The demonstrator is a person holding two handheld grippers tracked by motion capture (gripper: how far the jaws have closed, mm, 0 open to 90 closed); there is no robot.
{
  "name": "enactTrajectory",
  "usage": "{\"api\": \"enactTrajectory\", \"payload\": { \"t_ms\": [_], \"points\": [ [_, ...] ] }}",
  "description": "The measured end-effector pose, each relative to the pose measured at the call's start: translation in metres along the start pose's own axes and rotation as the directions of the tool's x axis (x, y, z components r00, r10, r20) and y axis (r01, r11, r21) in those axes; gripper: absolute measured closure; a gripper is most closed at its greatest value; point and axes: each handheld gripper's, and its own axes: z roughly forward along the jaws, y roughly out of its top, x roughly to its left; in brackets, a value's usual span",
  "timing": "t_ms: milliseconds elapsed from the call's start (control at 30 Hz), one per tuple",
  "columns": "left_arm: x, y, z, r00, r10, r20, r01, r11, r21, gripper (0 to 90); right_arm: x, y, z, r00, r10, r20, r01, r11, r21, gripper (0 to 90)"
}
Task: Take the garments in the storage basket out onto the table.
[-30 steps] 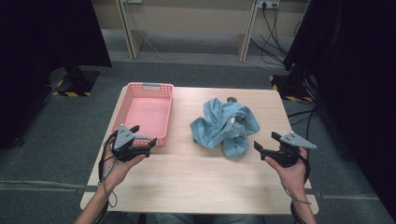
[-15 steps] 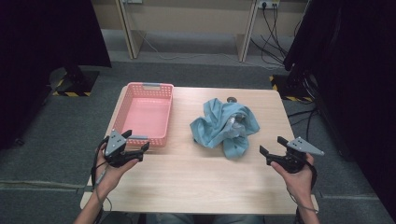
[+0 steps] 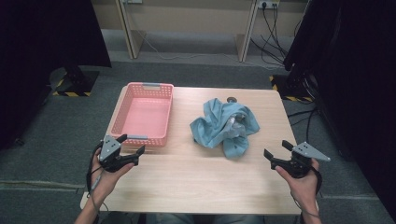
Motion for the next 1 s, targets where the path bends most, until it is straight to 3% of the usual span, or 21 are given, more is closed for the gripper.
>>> {"api": "enactTrajectory", "payload": {
  "t_ms": [1000],
  "points": [
    [0.007,-0.026,-0.024,0.9986,-0.034,-0.041,0.034,0.9993,-0.014,16.2,-0.014,-0.031,-0.033,0.9970,0.042,0.065,-0.041,0.999,-0.009,12.3]
  ]
}}
